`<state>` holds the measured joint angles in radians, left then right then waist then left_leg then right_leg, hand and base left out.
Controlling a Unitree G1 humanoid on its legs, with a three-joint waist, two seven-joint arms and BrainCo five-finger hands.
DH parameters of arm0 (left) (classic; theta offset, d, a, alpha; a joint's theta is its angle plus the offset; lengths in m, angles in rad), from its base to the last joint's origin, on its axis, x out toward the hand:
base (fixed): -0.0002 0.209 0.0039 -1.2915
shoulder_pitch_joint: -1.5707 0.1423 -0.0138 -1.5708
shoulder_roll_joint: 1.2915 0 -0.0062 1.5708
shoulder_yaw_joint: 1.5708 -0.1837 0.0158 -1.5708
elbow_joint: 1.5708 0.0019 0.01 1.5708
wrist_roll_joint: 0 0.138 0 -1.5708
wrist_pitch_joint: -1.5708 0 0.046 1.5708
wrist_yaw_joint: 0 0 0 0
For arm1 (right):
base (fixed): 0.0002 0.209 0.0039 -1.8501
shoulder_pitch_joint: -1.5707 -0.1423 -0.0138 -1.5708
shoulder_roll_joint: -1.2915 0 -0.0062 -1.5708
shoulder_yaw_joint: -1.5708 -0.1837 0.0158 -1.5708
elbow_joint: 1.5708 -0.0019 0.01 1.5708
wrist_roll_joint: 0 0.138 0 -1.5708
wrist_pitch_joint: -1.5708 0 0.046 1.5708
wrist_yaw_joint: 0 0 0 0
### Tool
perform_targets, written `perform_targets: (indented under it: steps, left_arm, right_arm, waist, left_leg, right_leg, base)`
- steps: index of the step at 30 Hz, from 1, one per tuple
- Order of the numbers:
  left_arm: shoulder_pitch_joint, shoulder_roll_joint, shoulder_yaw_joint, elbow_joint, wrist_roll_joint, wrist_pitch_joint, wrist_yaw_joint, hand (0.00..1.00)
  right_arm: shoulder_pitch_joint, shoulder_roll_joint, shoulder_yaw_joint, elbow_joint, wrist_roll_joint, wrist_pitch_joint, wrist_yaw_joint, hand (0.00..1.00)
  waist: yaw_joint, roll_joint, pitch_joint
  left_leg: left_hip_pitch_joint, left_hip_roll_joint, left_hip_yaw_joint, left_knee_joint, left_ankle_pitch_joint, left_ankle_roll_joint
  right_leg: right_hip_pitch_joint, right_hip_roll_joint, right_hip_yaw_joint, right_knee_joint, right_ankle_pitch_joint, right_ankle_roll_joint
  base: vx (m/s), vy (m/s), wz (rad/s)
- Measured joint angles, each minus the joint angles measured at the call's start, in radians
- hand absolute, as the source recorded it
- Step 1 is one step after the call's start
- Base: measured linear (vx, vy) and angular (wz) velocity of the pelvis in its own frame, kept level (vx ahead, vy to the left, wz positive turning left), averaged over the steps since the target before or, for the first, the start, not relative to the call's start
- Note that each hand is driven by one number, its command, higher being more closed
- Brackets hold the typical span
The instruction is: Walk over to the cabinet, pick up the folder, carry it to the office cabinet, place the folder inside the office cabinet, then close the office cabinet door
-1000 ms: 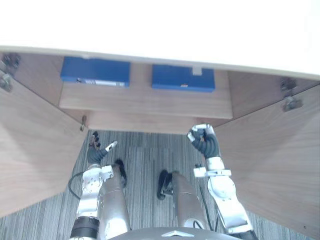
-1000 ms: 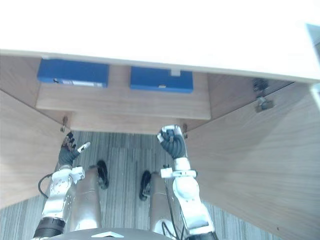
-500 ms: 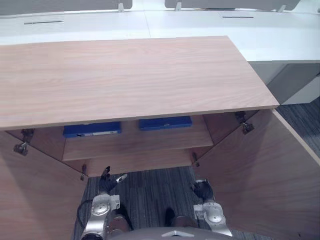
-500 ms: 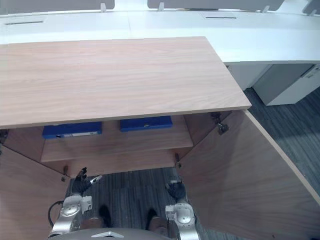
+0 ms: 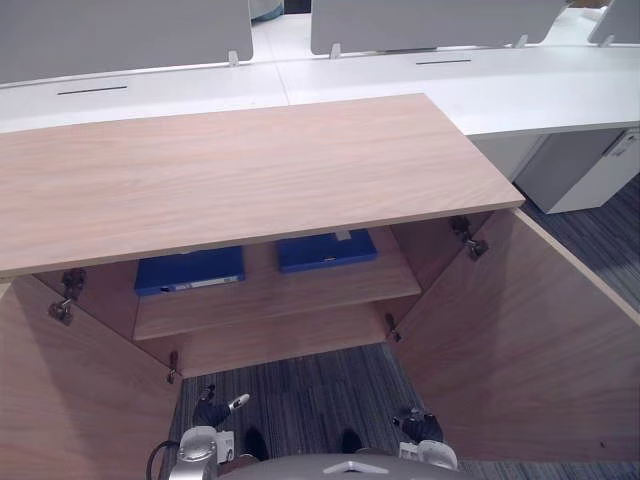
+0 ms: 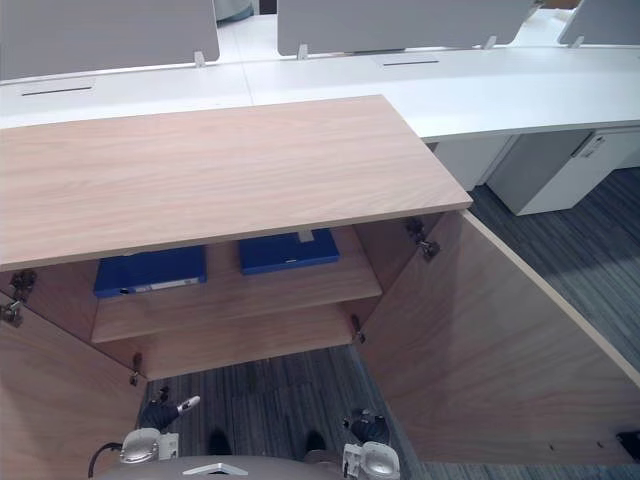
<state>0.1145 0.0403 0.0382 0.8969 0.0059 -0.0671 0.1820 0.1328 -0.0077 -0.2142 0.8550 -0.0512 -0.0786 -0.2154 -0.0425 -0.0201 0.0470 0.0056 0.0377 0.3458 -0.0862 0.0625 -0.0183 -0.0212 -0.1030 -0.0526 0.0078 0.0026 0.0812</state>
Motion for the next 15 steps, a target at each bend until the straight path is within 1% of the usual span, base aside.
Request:
perform_targets:
  steps: [3, 7, 9, 12, 14, 15]
  left_arm:
    - [0.003, 0.0, -0.001, 0.029, 0.019, 0.001, 0.0, 0.0]
    - [0.011, 0.001, -0.001, 0.031, 0.02, 0.003, 0.0, 0.0]
    - [0.015, 0.001, -0.001, 0.031, 0.022, 0.003, 0.0, 0.0]
    - [0.028, 0.001, 0.0, 0.031, 0.04, 0.003, 0.0, 0.0]
    - [0.034, 0.001, 0.0, 0.029, 0.045, 0.003, 0.0, 0.0]
    - [0.037, 0.0, 0.001, 0.029, 0.047, 0.003, 0.0, 0.0]
  right_arm:
    - [-0.001, 0.0, -0.016, 0.015, 0.009, -0.001, -0.012, 0.0]
    - [0.005, 0.003, -0.062, 0.01, 0.027, -0.001, -0.015, 0.0]
    - [0.026, 0.007, -0.091, -0.037, 0.043, -0.003, -0.019, 0.0]
    - [0.069, 0.008, -0.163, -0.136, 0.066, -0.007, -0.045, 0.0]
    - [0.098, 0.009, -0.222, -0.192, 0.089, -0.013, -0.058, 0.0]
    - [0.11, 0.01, -0.256, -0.224, 0.097, -0.016, -0.065, 0.0]
  waist:
    - [-0.001, 0.0, -0.004]
    - [-0.01, 0.001, -0.007]
    - [-0.014, 0.003, -0.008]
    - [-0.018, 0.006, -0.019]
    - [-0.024, 0.005, -0.027]
    - [-0.029, 0.003, -0.031]
  left_leg:
    - [0.017, -0.009, -0.001, 0.0, -0.005, 0.006]
    - [0.018, -0.015, 0.0, 0.0, -0.007, 0.01]
    - [0.02, -0.018, 0.009, 0.0, -0.014, 0.009]
    - [0.034, -0.024, 0.016, 0.0, -0.032, 0.005]
    - [0.046, -0.023, 0.039, 0.0, -0.041, 0.003]
    - [0.051, -0.021, 0.055, 0.0, -0.046, -0.004]
  right_leg:
    - [0.014, -0.004, 0.014, -0.001, -0.001, 0.001]
    - [0.013, -0.009, 0.025, -0.001, -0.001, 0.002]
    - [0.009, -0.009, 0.041, 0.001, -0.002, 0.003]
    - [0.002, -0.008, 0.077, 0.001, 0.0, -0.001]
    - [0.0, -0.003, 0.101, 0.002, 0.002, -0.004]
    - [-0.004, -0.001, 0.116, 0.002, 0.001, -0.005]
  base:
    - [-0.01, 0.049, -0.06]
    - [0.0, 0.027, -0.01]
    - [0.02, 0.025, -0.17]
    - [0.04, 0.018, -0.4]
    - [0.06, 0.007, -0.39]
    - [0.05, -0.001, -0.36]
